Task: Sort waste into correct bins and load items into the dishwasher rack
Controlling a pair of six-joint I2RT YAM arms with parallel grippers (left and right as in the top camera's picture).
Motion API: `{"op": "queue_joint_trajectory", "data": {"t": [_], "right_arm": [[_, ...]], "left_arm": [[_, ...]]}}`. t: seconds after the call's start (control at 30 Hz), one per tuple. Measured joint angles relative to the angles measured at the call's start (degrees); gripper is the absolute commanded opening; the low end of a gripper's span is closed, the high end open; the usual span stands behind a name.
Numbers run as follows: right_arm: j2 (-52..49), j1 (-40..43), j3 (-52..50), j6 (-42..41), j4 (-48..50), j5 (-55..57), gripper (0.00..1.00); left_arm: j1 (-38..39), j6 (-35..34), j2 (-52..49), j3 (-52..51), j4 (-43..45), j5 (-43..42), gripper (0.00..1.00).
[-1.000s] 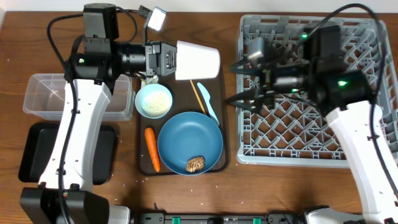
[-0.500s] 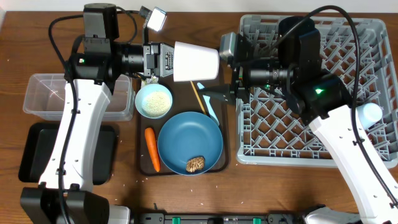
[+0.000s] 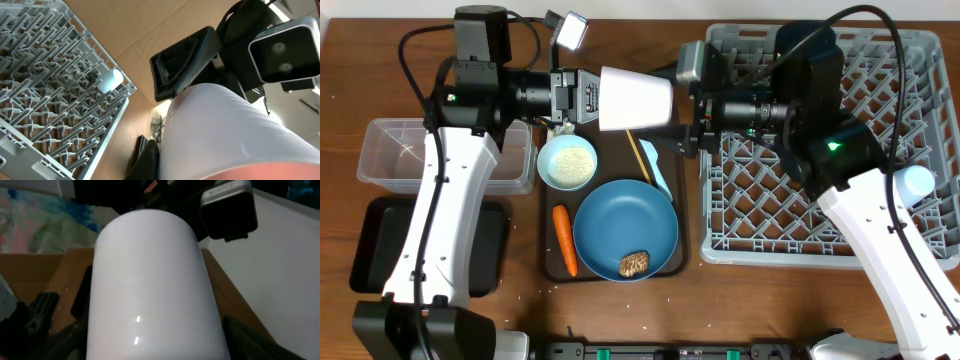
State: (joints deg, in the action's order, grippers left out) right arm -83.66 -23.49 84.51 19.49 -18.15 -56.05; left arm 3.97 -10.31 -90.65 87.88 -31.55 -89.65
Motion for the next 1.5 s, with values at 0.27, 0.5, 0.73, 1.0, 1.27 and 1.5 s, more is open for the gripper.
{"op": "queue_joint_trajectory", "data": {"t": [0.27, 0.5, 0.73, 1.0, 1.27, 1.5], "right_arm": [[0.0, 0.0, 0.0, -0.4, 1.2, -1.2, 0.67], [0.0, 0.0, 0.0, -1.3, 1.0, -1.3, 0.63], [1.2, 1.4, 0.0, -3.7, -3.2, 1.4, 0.60], [2.5, 2.2, 0.0, -4.2, -11.6, 9.0, 0.69], [2.5, 2.2, 0.0, -8.1, -21.6, 20.4, 0.78], [2.5, 3.5, 0.0, -19.3, -28.7, 35.5, 0.80]], "left_arm": [[0.0, 0.0, 0.0, 0.0, 0.5, 0.0, 0.06], [0.0, -0.1, 0.0, 0.0, 1.0, 0.0, 0.63], [0.0, -1.0, 0.0, 0.0, 0.9, 0.0, 0.41], [0.0, -1.5, 0.0, 0.0, 2.3, 0.2, 0.23], [0.1, -1.3, 0.0, 0.1, -10.0, 14.4, 0.25], [2.6, -0.2, 0.0, 0.0, -30.9, 45.4, 0.26]]}}
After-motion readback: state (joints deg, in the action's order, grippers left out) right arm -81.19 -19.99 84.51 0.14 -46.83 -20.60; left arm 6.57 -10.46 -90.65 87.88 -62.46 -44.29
